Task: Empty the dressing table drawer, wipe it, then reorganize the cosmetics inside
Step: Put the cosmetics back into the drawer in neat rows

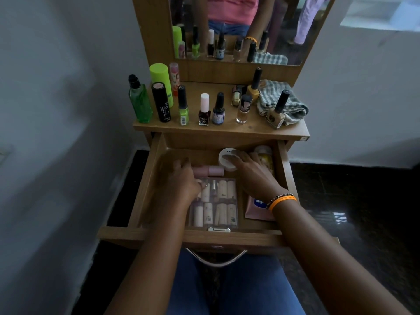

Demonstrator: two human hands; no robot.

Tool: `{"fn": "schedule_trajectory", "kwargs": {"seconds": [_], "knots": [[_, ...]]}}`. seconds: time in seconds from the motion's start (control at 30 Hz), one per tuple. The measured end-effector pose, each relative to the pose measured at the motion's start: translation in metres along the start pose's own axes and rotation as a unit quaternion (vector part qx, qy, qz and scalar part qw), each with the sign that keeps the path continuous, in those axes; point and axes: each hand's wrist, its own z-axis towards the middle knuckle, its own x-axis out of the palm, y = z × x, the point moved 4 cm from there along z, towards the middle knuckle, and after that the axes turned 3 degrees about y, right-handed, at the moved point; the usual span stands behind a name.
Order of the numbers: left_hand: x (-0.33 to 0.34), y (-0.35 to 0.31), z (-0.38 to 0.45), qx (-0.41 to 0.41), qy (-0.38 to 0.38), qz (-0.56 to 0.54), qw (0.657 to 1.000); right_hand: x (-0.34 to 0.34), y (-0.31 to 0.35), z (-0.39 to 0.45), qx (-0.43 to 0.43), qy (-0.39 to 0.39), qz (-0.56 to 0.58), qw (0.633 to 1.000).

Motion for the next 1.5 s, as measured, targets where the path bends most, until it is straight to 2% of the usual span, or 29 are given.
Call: {"fn": "schedule_trajectory", "kwargs": {"seconds": [0.07,0.17,0.27,0.33,0.43,0.53,0.7,0.8,0.9,0.97,1.03,1.1,1.17,1.27,1.4,1.5], "knots": [[-0.002,0.002,-0.002,-0.026,-0.006,-0.019,0.999,-0.001,0.0,0.0,-0.005,-0.004,-0.012,1.0],[-0.001,0.003,-0.003,-0.051,0.014,-0.025,0.998,0.001,0.011,0.001,-0.05,0.033,-0.062,0.996],[0.002,0.002,0.0,-0.045,0.035,-0.026,0.998,0.002,0.02,0.007,-0.079,0.05,-0.107,0.99],[0.005,0.003,0.003,-0.032,0.049,-0.031,0.998,0.004,0.015,0.012,-0.063,0.053,-0.114,0.99],[0.009,0.001,0.005,-0.005,0.067,-0.04,0.997,0.008,-0.003,0.015,-0.021,0.051,-0.044,0.997],[0.012,-0.004,0.005,0.014,0.089,-0.069,0.994,0.006,-0.01,0.018,-0.035,0.052,0.017,0.998],[0.013,-0.006,0.006,0.011,0.098,-0.09,0.991,-0.016,-0.016,0.015,0.025,-0.066,0.108,0.992],[0.011,-0.006,0.004,0.003,0.086,-0.099,0.991,-0.02,-0.021,0.014,0.047,-0.09,0.142,0.985],[0.004,-0.008,0.0,0.016,0.051,-0.045,0.998,-0.014,-0.016,0.015,0.022,-0.026,0.145,0.989],[-0.002,-0.01,-0.005,0.013,0.03,-0.04,0.999,-0.015,-0.009,0.014,-0.001,-0.028,0.13,0.991],[-0.009,-0.014,-0.01,0.023,-0.017,-0.052,0.998,-0.029,-0.001,0.009,-0.038,-0.119,0.133,0.983],[-0.021,-0.019,-0.016,0.077,-0.12,-0.098,0.985,-0.051,0.012,0.0,-0.077,-0.235,0.145,0.958],[-0.035,-0.021,-0.025,0.136,-0.23,-0.163,0.95,-0.076,0.027,-0.007,-0.092,-0.329,0.157,0.927],[-0.061,-0.026,-0.034,0.173,-0.324,-0.206,0.907,-0.111,0.05,-0.008,-0.095,-0.409,0.14,0.897],[-0.106,-0.041,-0.036,0.199,-0.399,-0.198,0.873,-0.135,0.071,0.012,-0.105,-0.41,0.074,0.903],[-0.127,-0.053,-0.024,0.204,-0.398,-0.168,0.879,-0.136,0.074,0.031,-0.077,-0.321,0.027,0.944]]}}
